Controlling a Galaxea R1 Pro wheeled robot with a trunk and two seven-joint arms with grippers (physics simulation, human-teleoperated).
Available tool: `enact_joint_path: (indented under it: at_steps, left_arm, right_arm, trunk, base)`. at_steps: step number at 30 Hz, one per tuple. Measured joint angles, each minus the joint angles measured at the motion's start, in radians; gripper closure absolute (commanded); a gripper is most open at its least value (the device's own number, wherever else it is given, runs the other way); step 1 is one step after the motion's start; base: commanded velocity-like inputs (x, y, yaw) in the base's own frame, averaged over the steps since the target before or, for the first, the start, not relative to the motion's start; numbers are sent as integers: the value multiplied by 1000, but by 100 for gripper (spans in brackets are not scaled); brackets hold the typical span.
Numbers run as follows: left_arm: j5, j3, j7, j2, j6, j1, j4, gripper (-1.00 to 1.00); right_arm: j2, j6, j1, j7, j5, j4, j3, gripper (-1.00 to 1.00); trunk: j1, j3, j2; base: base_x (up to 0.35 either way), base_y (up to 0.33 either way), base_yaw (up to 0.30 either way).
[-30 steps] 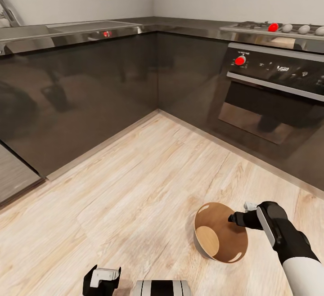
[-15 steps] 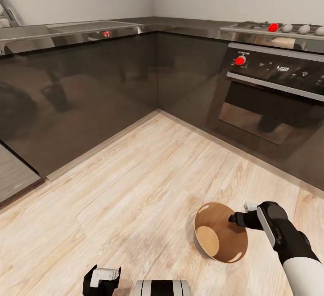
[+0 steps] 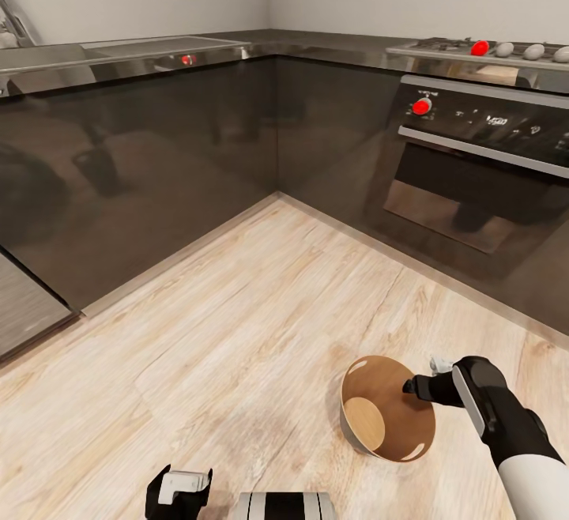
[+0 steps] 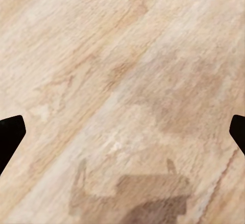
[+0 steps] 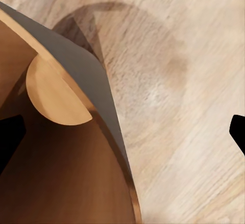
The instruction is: Put the three can of soda from the living room inside the tash can in the kitchen.
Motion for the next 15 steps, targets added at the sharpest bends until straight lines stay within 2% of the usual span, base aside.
enact_joint_path:
  at_steps: [6, 15]
  left_arm:
    - [0, 0, 0, 0, 0, 0, -1, -100]
    - [0, 0, 0, 0, -1, 0, -1, -100]
  right_arm:
    - [2, 0, 1, -3, 0, 1, 0, -100]
    - [3, 0, 2, -6, 0, 3, 0, -100]
  trunk:
    - [0, 0, 0]
    - [4, -35, -2]
  base:
    - [0, 0, 0]
    - [0, 0, 0]
